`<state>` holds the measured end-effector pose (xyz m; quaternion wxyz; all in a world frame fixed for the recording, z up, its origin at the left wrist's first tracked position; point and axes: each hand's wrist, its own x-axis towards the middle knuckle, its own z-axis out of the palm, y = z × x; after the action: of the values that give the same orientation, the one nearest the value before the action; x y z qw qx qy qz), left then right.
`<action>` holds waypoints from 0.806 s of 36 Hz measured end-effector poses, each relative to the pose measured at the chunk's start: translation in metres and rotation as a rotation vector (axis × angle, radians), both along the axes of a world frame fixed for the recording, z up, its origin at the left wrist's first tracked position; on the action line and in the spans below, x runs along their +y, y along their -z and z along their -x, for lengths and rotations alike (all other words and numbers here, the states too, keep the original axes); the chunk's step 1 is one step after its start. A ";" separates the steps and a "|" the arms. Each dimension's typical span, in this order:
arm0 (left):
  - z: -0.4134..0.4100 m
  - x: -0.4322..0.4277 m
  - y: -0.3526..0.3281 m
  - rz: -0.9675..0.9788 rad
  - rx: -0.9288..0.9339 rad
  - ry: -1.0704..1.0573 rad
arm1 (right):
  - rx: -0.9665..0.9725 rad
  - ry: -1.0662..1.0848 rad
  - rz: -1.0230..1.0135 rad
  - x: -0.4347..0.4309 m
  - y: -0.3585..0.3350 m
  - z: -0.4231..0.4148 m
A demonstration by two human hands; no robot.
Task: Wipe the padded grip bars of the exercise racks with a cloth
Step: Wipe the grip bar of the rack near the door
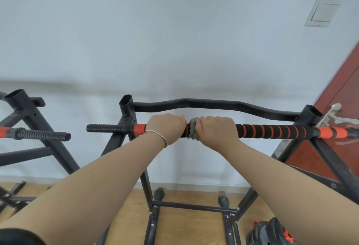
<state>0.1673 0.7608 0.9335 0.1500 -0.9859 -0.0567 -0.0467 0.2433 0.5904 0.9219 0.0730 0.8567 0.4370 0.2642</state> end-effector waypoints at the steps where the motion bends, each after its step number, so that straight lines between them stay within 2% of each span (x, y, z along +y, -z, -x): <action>1: 0.002 -0.002 0.002 -0.031 -0.019 0.002 | 0.055 0.001 0.057 0.004 -0.007 -0.003; 5: 0.013 -0.010 0.007 -0.070 -0.063 -0.031 | 0.597 0.123 0.065 0.021 -0.032 -0.020; 6: 0.015 -0.012 0.006 -0.074 -0.036 -0.049 | 0.621 0.121 0.073 0.022 -0.031 -0.021; 8: 0.013 -0.010 -0.002 -0.031 0.022 -0.057 | 0.430 0.094 0.157 0.016 -0.027 -0.015; 10: 0.003 -0.003 -0.016 0.117 0.102 -0.074 | 0.173 0.028 0.127 0.005 -0.015 -0.003; 13: -0.011 0.000 -0.035 0.328 0.240 -0.126 | -0.041 -0.016 -0.085 -0.005 0.004 0.012; 15: -0.014 -0.003 -0.030 0.472 0.314 -0.145 | -0.117 -0.084 -0.245 -0.009 0.010 0.012; 16: -0.013 -0.005 -0.025 0.474 0.319 -0.132 | -0.148 -0.087 -0.252 -0.009 0.012 0.012; 17: -0.011 -0.006 -0.021 0.447 0.305 -0.133 | -0.151 -0.065 -0.204 -0.009 0.013 0.012; 20: -0.002 -0.008 -0.011 0.147 0.157 -0.058 | -0.037 0.018 -0.041 -0.004 0.001 0.012; 22: 0.007 -0.011 -0.004 0.048 0.021 -0.017 | 0.129 0.051 0.092 0.001 -0.011 0.006; 24: 0.012 -0.015 0.003 -0.015 -0.055 -0.033 | 0.371 0.120 0.109 0.008 -0.026 -0.005; 26: 0.016 -0.019 0.009 -0.053 -0.102 -0.040 | 0.578 0.117 0.043 0.013 -0.033 -0.011; 27: 0.017 -0.019 0.009 -0.037 -0.126 -0.052 | 0.566 0.109 0.056 0.012 -0.033 -0.009; 29: 0.018 -0.019 0.009 -0.021 -0.133 -0.081 | 0.290 0.026 0.106 0.000 -0.024 -0.002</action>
<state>0.1496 0.7417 0.9246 0.1580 -0.9759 -0.1061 -0.1065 0.2454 0.5901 0.9459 0.0579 0.8864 0.4450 0.1133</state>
